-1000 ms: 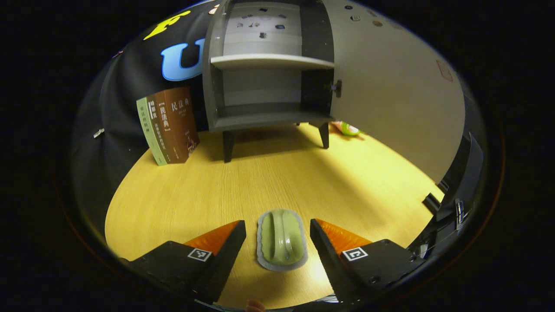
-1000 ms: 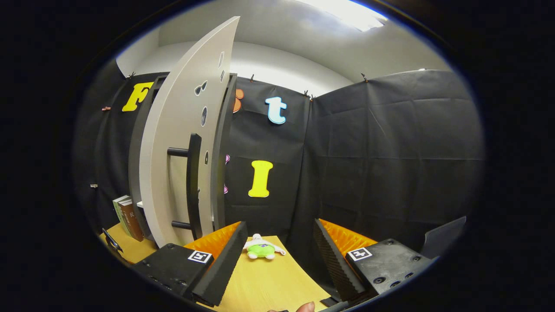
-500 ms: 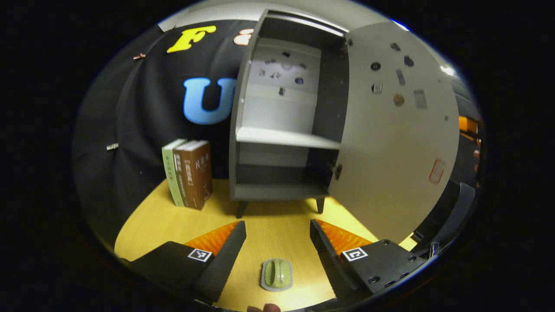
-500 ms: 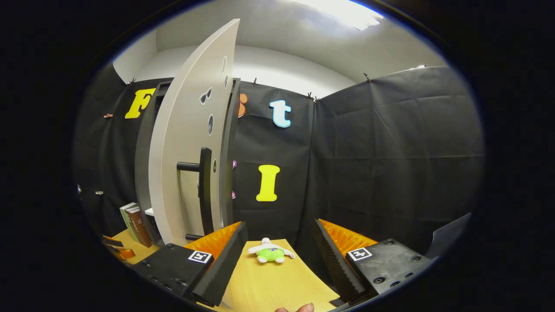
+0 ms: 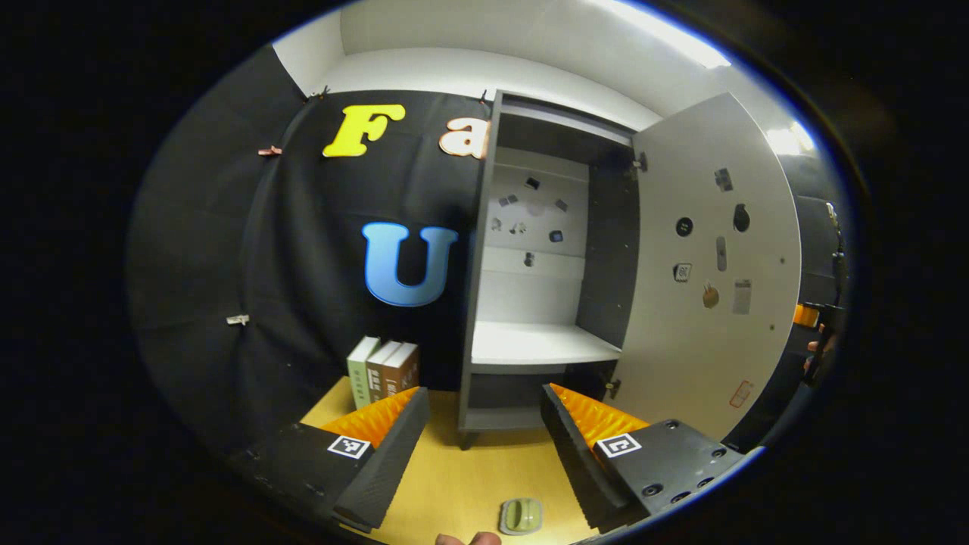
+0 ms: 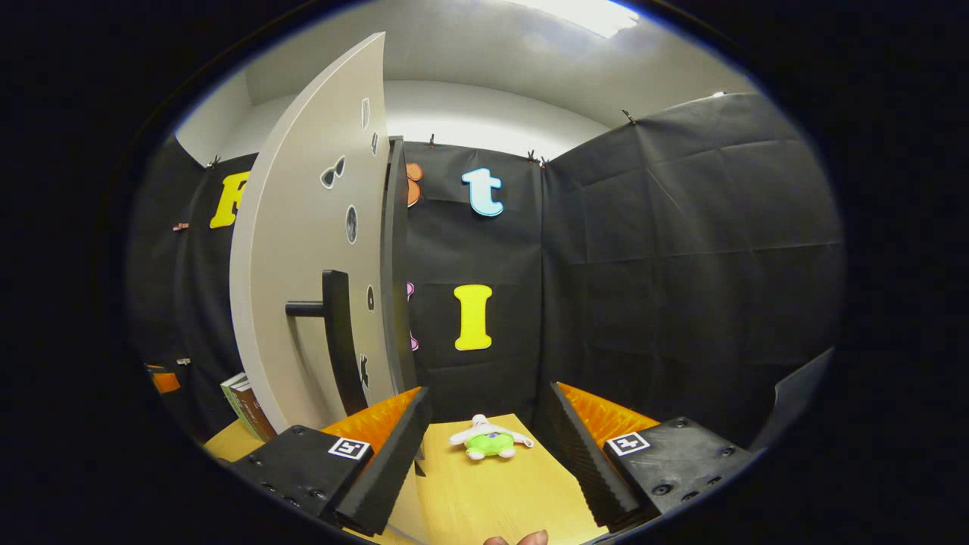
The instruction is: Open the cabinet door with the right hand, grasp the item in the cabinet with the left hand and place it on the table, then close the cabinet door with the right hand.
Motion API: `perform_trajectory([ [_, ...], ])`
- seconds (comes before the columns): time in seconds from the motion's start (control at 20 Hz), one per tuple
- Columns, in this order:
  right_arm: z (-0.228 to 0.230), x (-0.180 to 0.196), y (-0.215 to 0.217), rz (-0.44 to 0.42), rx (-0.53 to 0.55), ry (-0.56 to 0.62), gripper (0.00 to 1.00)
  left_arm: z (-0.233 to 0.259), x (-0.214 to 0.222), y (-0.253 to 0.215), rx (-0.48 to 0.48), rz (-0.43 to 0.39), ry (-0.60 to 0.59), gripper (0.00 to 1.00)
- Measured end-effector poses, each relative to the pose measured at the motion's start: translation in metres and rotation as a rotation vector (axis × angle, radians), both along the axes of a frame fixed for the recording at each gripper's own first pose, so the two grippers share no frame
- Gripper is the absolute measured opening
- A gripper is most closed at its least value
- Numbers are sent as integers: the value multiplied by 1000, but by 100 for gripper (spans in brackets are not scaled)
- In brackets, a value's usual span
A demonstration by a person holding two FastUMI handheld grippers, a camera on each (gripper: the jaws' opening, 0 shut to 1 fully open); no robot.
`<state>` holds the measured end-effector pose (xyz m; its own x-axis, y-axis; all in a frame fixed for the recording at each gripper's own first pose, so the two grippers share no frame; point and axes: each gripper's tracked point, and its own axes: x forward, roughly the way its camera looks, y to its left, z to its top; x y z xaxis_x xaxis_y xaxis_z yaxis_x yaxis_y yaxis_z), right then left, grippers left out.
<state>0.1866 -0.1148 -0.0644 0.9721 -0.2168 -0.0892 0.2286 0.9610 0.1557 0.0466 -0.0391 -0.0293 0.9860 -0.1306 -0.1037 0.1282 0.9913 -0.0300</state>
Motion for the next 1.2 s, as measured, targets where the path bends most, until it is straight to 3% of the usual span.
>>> perform_trajectory([
  [0.3, 5, 0, 7, -13, -25, -10, 95, 21, -4, 30, 5, 30, -40, 93],
  [0.6, 1, 1, 26, 3, 49, -13, 95, 7, -10, 32, 11, 28, -22, 93],
  [0.9, -4, -1, 73, 73, 181, -14, 97, 10, -13, 31, 24, 13, -33, 93],
  [1.2, 1, 10, 129, 169, 187, -20, 97, 13, -17, 32, 32, 17, -49, 93],
])
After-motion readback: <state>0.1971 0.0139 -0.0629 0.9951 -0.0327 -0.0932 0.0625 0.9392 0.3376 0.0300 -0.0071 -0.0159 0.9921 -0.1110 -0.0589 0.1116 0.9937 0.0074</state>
